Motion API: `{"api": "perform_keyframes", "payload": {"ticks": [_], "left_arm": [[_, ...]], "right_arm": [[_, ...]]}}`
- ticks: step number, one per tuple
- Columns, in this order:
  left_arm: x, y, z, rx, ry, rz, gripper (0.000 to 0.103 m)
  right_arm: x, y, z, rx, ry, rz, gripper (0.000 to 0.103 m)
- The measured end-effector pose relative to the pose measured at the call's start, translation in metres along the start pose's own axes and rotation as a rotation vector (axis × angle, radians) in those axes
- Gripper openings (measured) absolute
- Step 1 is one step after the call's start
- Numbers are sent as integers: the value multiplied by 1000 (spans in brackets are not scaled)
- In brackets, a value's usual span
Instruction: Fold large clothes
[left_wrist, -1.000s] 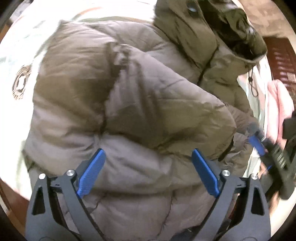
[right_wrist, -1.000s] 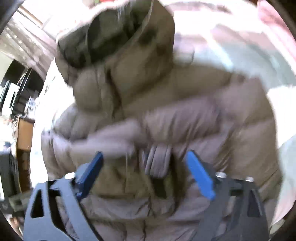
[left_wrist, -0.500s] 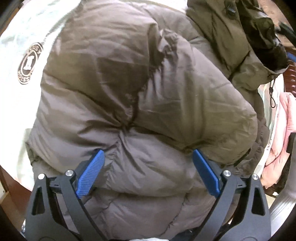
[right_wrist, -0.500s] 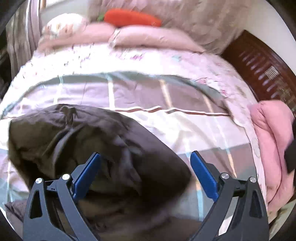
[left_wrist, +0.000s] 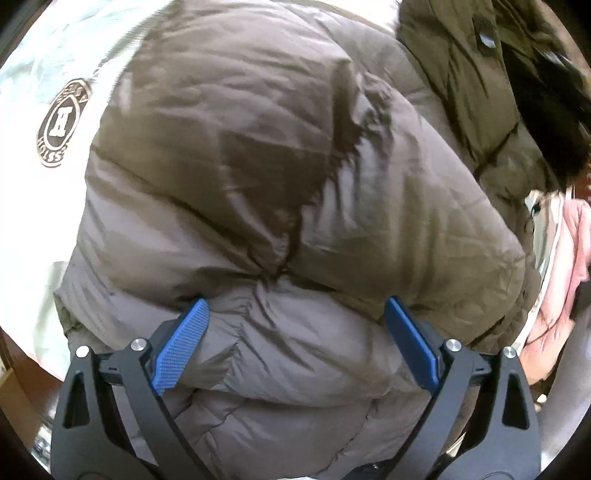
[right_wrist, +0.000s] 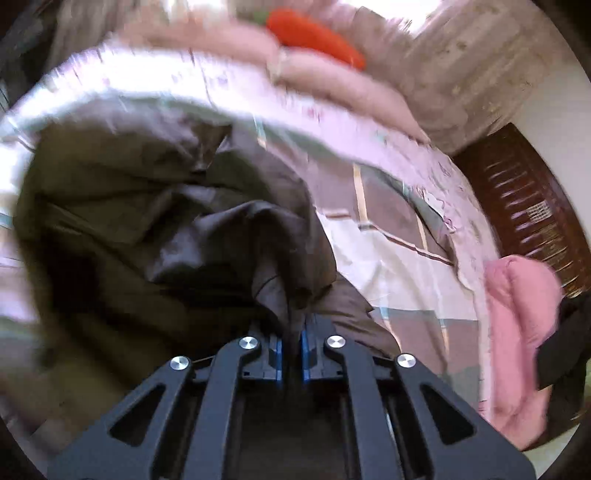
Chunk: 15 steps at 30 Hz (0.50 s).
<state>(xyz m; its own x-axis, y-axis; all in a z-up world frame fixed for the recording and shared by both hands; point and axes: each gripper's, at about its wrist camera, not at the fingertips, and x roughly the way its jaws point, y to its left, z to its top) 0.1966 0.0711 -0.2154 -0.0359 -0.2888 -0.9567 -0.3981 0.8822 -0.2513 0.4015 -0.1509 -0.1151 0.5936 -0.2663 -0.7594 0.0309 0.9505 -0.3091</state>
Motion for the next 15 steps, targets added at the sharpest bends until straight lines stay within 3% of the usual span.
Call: {"api": "perform_keyframes", "payload": {"ticks": [7, 9, 12, 14, 15], "left_arm": [[-25, 39, 4, -171, -83, -34, 97], [-35, 54, 3, -224, -117, -40, 97], [-47, 73, -1, -303, -169, -43, 97], [-49, 75, -3, -307, -172, -47, 97], [-49, 74, -4, -297, -170, -44, 97]], "right_arm": [[-186, -69, -123, 88, -191, 356, 0], [-212, -79, -164, 43, -142, 392, 0], [-209, -85, -203, 22, -17, 384, 0], [-198, -90, -212, 97, 42, 412, 18], [-190, -92, -212, 158, 72, 459, 51]]}}
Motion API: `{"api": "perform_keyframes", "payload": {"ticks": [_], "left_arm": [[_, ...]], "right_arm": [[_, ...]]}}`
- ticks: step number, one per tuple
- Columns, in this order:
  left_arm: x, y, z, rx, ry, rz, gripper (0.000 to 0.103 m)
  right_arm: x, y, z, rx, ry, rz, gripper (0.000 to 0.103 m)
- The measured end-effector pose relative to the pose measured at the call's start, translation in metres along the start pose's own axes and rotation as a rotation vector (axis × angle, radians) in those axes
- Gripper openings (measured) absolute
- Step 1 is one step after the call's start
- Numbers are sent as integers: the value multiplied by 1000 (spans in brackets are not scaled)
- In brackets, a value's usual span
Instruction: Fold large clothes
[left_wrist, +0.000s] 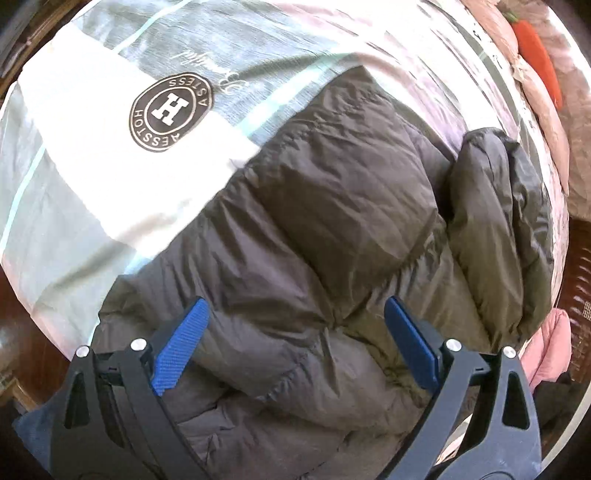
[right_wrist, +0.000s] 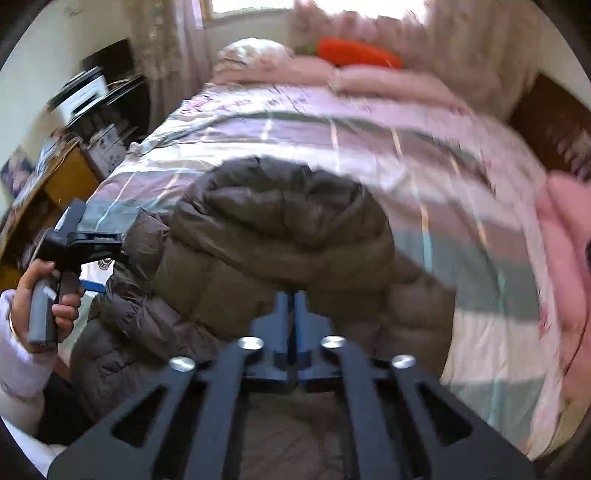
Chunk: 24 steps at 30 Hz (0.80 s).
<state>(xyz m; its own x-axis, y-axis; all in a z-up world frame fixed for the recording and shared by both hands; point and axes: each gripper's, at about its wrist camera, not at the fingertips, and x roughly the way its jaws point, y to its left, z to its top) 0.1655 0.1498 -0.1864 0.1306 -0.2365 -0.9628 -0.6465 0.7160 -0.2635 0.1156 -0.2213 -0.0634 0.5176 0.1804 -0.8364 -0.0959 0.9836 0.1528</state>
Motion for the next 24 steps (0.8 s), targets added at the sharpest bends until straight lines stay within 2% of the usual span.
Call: {"api": "perform_keyframes", "payload": {"ticks": [1, 2, 4, 7, 9, 10, 11, 12, 13, 14, 16, 17, 19, 21, 24], "left_arm": [[0, -1, -2, 12, 3, 3, 97], [3, -6, -6, 25, 8, 9, 97], [16, -25, -21, 48, 30, 11, 97], [31, -45, -31, 111, 61, 22, 97], [36, -51, -34, 148, 66, 47, 97], [39, -55, -35, 159, 73, 54, 97], [43, -58, -36, 172, 83, 55, 97], [46, -61, -36, 179, 90, 58, 97], [49, -61, -34, 183, 95, 64, 97], [54, -67, -34, 181, 100, 69, 97], [58, -66, -31, 164, 111, 65, 97], [58, -61, -24, 159, 116, 61, 97], [58, -54, -17, 149, 123, 57, 97], [56, -44, -12, 132, 132, 50, 97], [54, -35, -9, 121, 138, 38, 97]], "right_arm": [[10, 3, 2, 50, 10, 49, 88], [21, 6, 7, 85, 4, 110, 95], [41, 20, 17, 78, 13, 172, 97], [81, 47, 42, 80, 48, 127, 97], [99, 54, 64, 80, 27, 50, 97], [109, 61, 78, 35, -4, -55, 97], [125, 71, 89, -38, -1, -175, 97], [141, 78, 96, -103, 16, -249, 97], [163, 89, 99, -207, 50, -331, 97], [189, 100, 97, -333, 126, -404, 97], [230, 109, 84, -501, 243, -485, 97], [241, 109, 78, -537, 263, -482, 93], [243, 97, 76, -446, 293, -448, 41], [217, 89, 81, -340, 226, -393, 23], [155, 84, 87, -279, 38, -370, 18]]}}
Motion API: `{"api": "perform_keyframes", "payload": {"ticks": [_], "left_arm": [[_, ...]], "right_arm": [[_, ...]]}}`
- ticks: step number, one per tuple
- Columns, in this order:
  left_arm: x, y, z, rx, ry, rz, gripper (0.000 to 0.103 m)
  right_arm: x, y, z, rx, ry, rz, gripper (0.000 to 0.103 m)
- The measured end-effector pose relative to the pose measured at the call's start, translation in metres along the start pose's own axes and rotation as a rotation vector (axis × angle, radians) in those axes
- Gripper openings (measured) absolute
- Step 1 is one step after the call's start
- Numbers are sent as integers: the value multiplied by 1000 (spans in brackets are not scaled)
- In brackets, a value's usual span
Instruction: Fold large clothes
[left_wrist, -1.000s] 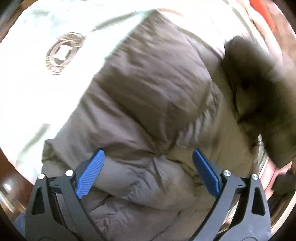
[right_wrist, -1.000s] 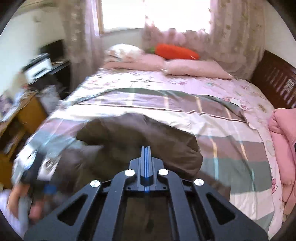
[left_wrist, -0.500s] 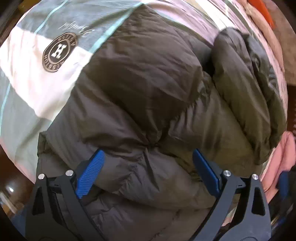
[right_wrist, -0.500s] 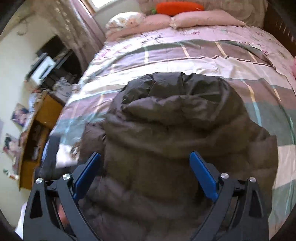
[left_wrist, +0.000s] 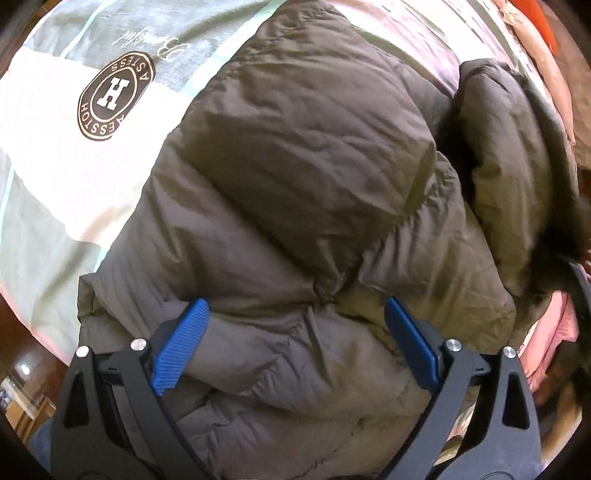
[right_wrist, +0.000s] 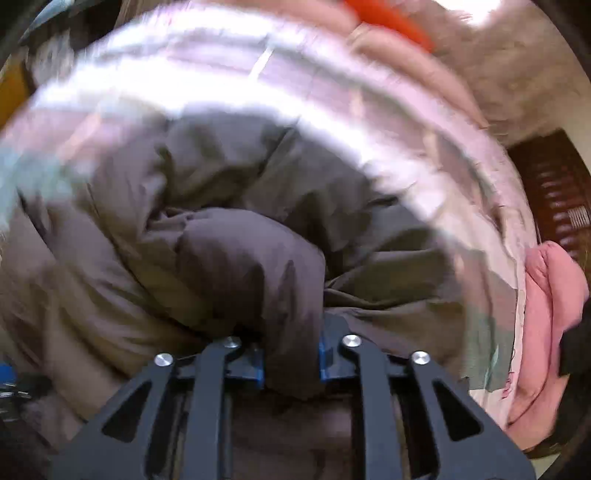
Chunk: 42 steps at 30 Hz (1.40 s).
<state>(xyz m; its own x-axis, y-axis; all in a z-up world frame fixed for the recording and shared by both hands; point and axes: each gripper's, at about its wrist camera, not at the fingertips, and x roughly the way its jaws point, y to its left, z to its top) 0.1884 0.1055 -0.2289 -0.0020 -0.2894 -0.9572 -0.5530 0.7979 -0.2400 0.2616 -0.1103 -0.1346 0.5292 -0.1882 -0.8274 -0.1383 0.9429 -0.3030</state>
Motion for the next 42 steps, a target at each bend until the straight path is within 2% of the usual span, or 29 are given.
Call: {"api": "perform_keyframes", "payload": {"ticks": [2, 5, 7, 9, 11, 12, 15, 16, 17, 18, 19, 20, 22, 24, 26, 28, 30, 32, 35, 36, 37, 39, 42], "left_arm": [[2, 3, 4, -2, -2, -5, 97], [1, 15, 7, -43, -12, -31, 97], [-1, 26, 7, -75, -25, -46, 97], [-5, 36, 10, -106, -44, -61, 97], [-12, 44, 12, -130, -73, -72, 97], [-16, 46, 14, -138, -93, -76, 97], [-32, 46, 10, -115, -175, -91, 97], [-37, 41, 8, -84, -199, -94, 97], [-41, 36, 6, -48, -217, -96, 97], [-44, 28, 2, -2, -235, -99, 97], [-47, 19, -2, 52, -251, -105, 97], [-49, 12, -5, 90, -259, -110, 97], [-51, -3, -13, 180, -269, -123, 97], [-55, -22, -25, 269, -287, -133, 97], [-61, -41, -37, 358, -319, -129, 97], [-61, -58, -45, 430, -332, -98, 97], [-48, -75, -50, 500, -312, 2, 97], [-24, -76, -50, 527, -256, 146, 95], [9, -64, -43, 507, -161, 228, 93], [14, -60, -42, 502, -150, 238, 93], [18, -58, -41, 500, -143, 247, 94], [25, -55, -38, 499, -136, 270, 94], [39, -53, -42, 509, -101, 297, 96]], "right_arm": [[-49, -20, -10, 47, -118, 10, 18], [-114, -51, -45, 133, -196, 144, 18], [-150, -64, -74, 159, -228, 230, 18], [-185, -70, -107, 151, -249, 278, 18], [-200, -67, -142, 136, -205, 331, 18], [-196, -60, -146, 115, -161, 360, 18], [-170, -26, -194, 3, 39, 394, 18], [-154, -10, -213, -41, 113, 401, 22], [-141, 2, -224, -72, 166, 402, 27], [-127, 14, -239, -101, 230, 381, 43], [-121, 21, -247, -118, 255, 353, 57], [-124, 22, -249, -124, 241, 346, 62], [-146, 15, -245, -97, 190, 382, 84], [-169, 0, -237, -61, 110, 414, 93], [-188, -23, -222, -3, 10, 466, 93], [-200, -50, -209, 122, -79, 494, 93], [-188, -68, -195, 215, -90, 490, 93], [-164, -80, -181, 299, -81, 493, 93], [-107, -85, -180, 409, 24, 583, 93], [-92, -82, -181, 402, 65, 576, 89], [-76, -74, -188, 373, 125, 532, 79], [-47, -61, -200, 294, 231, 396, 70], [-29, -49, -215, 242, 265, 322, 70]]}}
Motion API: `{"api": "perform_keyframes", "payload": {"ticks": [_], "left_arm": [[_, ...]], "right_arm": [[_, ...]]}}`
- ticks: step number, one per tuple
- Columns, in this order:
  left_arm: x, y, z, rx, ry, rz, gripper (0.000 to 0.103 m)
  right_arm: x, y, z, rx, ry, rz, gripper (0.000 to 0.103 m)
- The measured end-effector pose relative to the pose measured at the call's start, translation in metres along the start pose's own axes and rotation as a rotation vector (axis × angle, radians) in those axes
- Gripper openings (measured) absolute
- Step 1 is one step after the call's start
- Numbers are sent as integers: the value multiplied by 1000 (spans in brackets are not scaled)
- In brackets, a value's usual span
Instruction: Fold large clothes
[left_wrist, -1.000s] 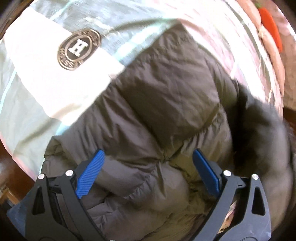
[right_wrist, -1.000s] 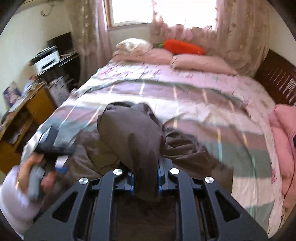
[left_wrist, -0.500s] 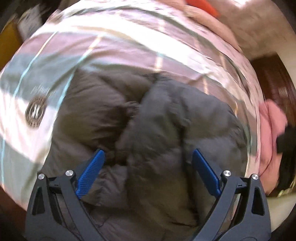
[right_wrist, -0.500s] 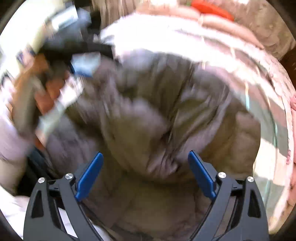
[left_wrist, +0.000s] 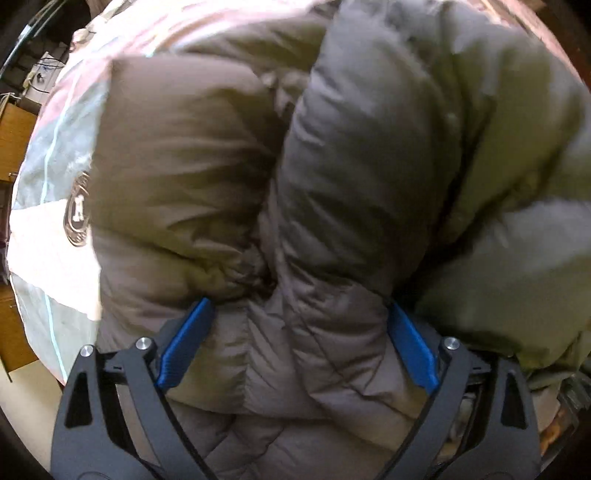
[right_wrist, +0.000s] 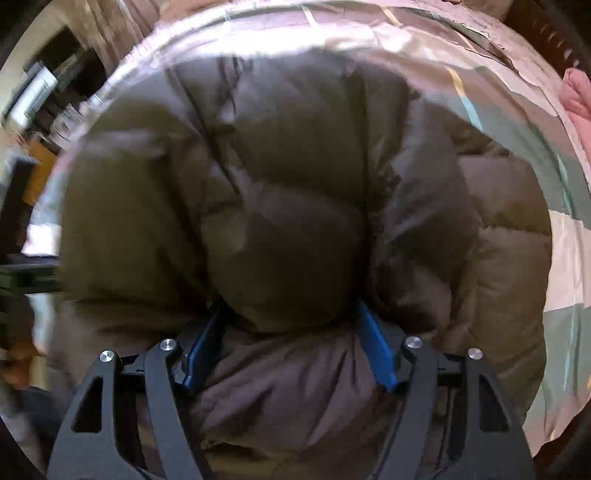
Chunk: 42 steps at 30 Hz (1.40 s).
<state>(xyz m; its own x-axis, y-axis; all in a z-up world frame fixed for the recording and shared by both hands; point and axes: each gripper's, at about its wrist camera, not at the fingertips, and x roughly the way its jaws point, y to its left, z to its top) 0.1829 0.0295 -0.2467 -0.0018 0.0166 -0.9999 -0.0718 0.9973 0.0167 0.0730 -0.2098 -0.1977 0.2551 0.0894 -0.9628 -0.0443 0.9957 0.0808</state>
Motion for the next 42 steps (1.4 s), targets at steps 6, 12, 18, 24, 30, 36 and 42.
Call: {"api": "perform_keyframes", "payload": {"ticks": [6, 12, 18, 24, 30, 36, 42], "left_arm": [[10, -9, -5, 34, -10, 52, 98], [25, -3, -17, 20, 39, 14, 101], [28, -7, -19, 31, 24, 29, 101], [-48, -15, -28, 37, -233, 22, 86], [-111, -43, -39, 102, -455, -38, 87], [-60, -45, -25, 51, -239, -120, 87], [-76, -26, -16, -32, -345, -148, 87]], "right_arm": [[1, 16, -16, -84, 28, -83, 72], [3, 21, -33, -96, 76, -68, 73], [5, 28, -37, -117, 83, -78, 74], [-57, 31, -26, -82, -138, 37, 74], [-86, 65, -49, -189, -138, 164, 74], [-19, 73, -74, -203, 32, 89, 74], [-23, 90, -81, -253, 38, 37, 76]]}}
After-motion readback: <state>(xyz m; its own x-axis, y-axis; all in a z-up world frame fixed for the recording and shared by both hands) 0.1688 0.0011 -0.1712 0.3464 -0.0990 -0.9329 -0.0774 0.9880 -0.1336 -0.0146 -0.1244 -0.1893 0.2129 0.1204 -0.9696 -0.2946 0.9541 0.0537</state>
